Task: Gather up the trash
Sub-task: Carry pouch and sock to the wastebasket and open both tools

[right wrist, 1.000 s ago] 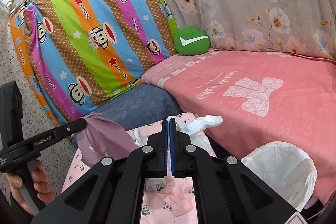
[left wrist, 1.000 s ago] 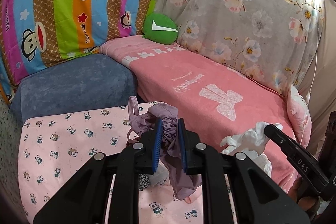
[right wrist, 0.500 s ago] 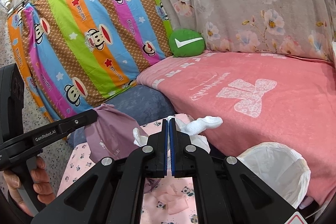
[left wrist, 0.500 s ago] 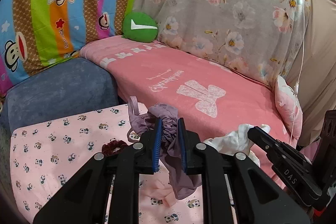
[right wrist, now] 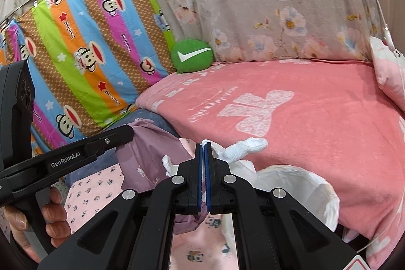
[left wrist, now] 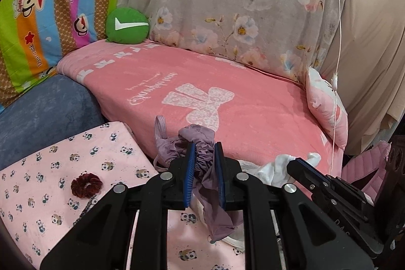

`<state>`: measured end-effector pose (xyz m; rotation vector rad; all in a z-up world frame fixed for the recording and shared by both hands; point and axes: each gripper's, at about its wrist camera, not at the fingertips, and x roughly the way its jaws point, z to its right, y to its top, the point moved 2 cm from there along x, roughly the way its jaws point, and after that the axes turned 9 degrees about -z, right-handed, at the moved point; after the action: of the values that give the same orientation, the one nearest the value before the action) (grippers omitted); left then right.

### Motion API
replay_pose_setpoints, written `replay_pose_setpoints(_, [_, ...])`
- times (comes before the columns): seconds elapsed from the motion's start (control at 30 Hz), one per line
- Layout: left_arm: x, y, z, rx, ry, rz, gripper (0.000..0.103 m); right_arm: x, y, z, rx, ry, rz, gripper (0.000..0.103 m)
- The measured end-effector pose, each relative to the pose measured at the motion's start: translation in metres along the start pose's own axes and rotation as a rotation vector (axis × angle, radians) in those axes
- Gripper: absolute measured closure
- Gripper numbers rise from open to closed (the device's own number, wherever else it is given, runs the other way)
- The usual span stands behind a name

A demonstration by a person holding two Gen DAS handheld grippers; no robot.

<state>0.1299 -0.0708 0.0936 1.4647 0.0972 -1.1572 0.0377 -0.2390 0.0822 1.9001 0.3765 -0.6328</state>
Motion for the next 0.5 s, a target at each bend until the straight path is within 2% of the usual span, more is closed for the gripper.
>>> replay_pose_setpoints(0.23, [0.025,-0.002,0.030,0.024,-0.043,-0.049,0.087,-0.005,-0.003,0.041,0.049,-0.046,-0.005,0.099])
replay_pose_setpoints(0.3, [0.030,-0.003,0.036,0.025,-0.048,-0.051,0.082,-0.006,-0.003,0.049,0.057,-0.053,-0.007,0.099])
replay_pose_setpoints(0.33, [0.031,-0.003,0.039,0.026,-0.050,-0.049,0.072,-0.006,-0.003,0.053,0.065,-0.057,-0.008,0.099])
replay_pose_setpoints(0.37, [0.032,-0.004,0.040,0.025,-0.047,-0.047,0.053,-0.005,-0.003,0.056,0.070,-0.062,-0.009,0.099])
replay_pose_setpoints(0.43, [0.029,-0.004,0.043,0.020,-0.028,-0.016,0.028,-0.005,-0.003,0.059,0.075,-0.073,-0.003,0.097])
replay_pose_setpoints(0.47, [0.028,-0.004,0.045,0.019,-0.015,0.001,0.023,-0.005,-0.004,0.061,0.077,-0.075,-0.003,0.095])
replay_pose_setpoints(0.5, [0.026,-0.004,0.045,0.022,-0.009,0.010,0.022,-0.005,-0.004,0.062,0.079,-0.076,-0.005,0.094])
